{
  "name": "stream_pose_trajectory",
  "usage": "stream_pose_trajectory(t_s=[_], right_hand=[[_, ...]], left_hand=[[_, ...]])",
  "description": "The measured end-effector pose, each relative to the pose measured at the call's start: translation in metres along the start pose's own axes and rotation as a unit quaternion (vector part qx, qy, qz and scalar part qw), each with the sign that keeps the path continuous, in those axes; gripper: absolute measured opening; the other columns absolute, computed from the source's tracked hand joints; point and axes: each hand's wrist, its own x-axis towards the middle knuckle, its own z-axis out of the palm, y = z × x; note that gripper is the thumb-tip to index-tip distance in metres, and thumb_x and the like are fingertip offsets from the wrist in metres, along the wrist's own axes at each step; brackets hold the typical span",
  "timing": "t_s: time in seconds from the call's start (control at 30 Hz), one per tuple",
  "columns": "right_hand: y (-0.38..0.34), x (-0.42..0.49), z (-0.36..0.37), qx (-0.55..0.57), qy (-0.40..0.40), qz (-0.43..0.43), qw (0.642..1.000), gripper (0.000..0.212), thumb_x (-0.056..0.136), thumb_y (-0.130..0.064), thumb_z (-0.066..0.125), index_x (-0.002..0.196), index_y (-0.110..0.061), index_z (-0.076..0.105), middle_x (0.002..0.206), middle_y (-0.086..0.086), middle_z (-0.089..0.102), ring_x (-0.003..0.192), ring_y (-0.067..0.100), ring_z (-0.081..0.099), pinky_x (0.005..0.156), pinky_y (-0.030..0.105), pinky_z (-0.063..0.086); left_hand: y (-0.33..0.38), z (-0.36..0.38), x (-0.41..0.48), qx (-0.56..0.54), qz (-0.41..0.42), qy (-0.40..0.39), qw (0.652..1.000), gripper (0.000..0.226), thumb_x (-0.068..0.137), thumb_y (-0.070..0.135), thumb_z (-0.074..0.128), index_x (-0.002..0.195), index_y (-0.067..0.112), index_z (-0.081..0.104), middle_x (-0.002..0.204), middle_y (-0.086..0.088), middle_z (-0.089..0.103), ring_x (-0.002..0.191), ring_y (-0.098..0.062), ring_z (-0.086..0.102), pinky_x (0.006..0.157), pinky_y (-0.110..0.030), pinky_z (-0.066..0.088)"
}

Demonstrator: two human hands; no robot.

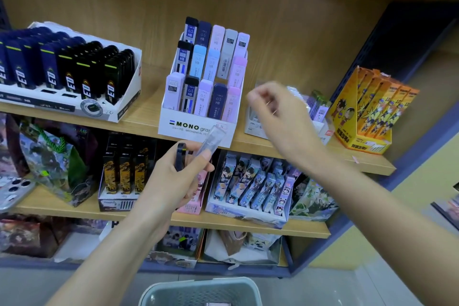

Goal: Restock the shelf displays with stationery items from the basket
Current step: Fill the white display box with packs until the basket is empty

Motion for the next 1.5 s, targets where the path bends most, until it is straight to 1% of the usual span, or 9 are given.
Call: stream_pose_trajectory(t_s=[0.1,0.27,0.4,0.57,0.77,1.03,1.2,1.37,1.5], right_hand=[[-0.013,-0.03,0.013,0.019,-0.148,0.037,0.988,0.014,0.094,-0.036,0.053,0.099,-0.025,0.058,0.094,-0.014,0.059,0.076,-0.013,0.052,0.067,0.003,0.04],[-0.018,-0.043,0.012,0.167,-0.176,0.087,0.966,0.005,0.091,-0.018,0.061,0.089,-0.021,0.064,0.081,0.0,0.067,0.061,0.0,0.061,0.06,0.017,0.052],[-0.01,-0.025,-0.019,0.169,-0.088,0.091,0.977,0.01,0.091,-0.011,0.059,0.091,-0.018,0.066,0.083,0.001,0.069,0.063,0.002,0.063,0.061,0.016,0.054],[0.036,0.026,-0.05,-0.02,0.108,0.061,0.992,0.015,0.094,-0.013,0.055,0.105,-0.014,0.065,0.091,0.003,0.067,0.072,0.011,0.065,0.072,0.021,0.055],[0.064,0.058,-0.036,-0.128,0.06,0.044,0.989,0.021,0.094,-0.011,0.056,0.112,-0.006,0.065,0.101,0.012,0.066,0.082,0.018,0.061,0.088,0.032,0.05],[0.076,0.077,-0.013,-0.175,-0.02,0.031,0.984,0.013,0.082,-0.012,0.072,0.087,-0.015,0.061,0.089,0.006,0.061,0.077,0.017,0.055,0.077,0.034,0.05],[0.077,0.076,-0.008,-0.228,0.022,0.025,0.973,0.022,0.085,-0.015,0.068,0.106,-0.01,0.062,0.11,0.008,0.053,0.083,0.016,0.05,0.073,0.03,0.042],[0.031,0.036,0.0,-0.087,0.152,-0.057,0.983,0.012,0.092,-0.007,0.053,0.103,-0.011,0.054,0.102,0.004,0.051,0.073,0.001,0.046,0.071,0.016,0.039],[-0.034,-0.015,0.026,0.048,-0.017,-0.067,0.996,0.005,0.095,-0.019,0.053,0.097,-0.023,0.055,0.088,-0.01,0.055,0.072,0.003,0.051,0.065,0.011,0.039]], left_hand=[[-0.001,0.005,-0.005,0.019,0.019,-0.016,1.0,0.013,0.09,0.024,0.058,0.098,0.014,0.059,0.055,0.006,0.059,0.037,-0.007,0.024,0.034,-0.016,0.02],[-0.002,0.008,-0.01,0.059,0.037,-0.034,0.997,0.016,0.089,0.029,0.059,0.1,0.017,0.058,0.045,0.01,0.048,0.035,-0.004,0.029,0.036,-0.013,0.024],[-0.004,0.004,-0.004,0.036,-0.01,-0.004,0.999,0.022,0.092,0.031,0.057,0.101,0.012,0.052,0.057,0.004,0.042,0.037,-0.006,0.031,0.036,-0.015,0.026],[-0.014,0.002,0.025,-0.05,-0.105,0.032,0.993,0.017,0.095,0.0,0.04,0.079,-0.001,0.045,0.042,-0.011,0.049,0.023,-0.017,0.034,0.027,-0.016,0.027],[-0.005,0.002,0.001,0.007,-0.008,0.006,1.0,0.011,0.1,0.019,0.042,0.096,0.011,0.048,0.08,-0.005,0.058,0.051,-0.01,0.048,0.043,-0.021,0.04],[0.008,-0.006,-0.006,0.041,0.025,-0.007,0.999,0.032,0.103,0.024,0.033,0.094,0.014,0.062,0.054,0.009,0.05,0.042,-0.004,0.039,0.041,-0.012,0.034],[0.008,-0.015,-0.005,0.057,0.021,0.006,0.998,0.025,0.101,0.022,0.039,0.091,0.012,0.06,0.052,0.002,0.046,0.039,-0.007,0.037,0.04,-0.012,0.033],[0.011,-0.029,-0.008,0.049,0.023,0.025,0.998,0.011,0.098,0.013,0.045,0.088,0.007,0.046,0.061,-0.004,0.049,0.037,-0.005,0.04,0.04,-0.015,0.035],[0.015,-0.046,-0.02,0.069,0.091,0.011,0.993,0.006,0.093,0.013,0.054,0.087,0.012,0.054,0.067,0.003,0.052,0.05,-0.006,0.048,0.049,-0.016,0.041]])
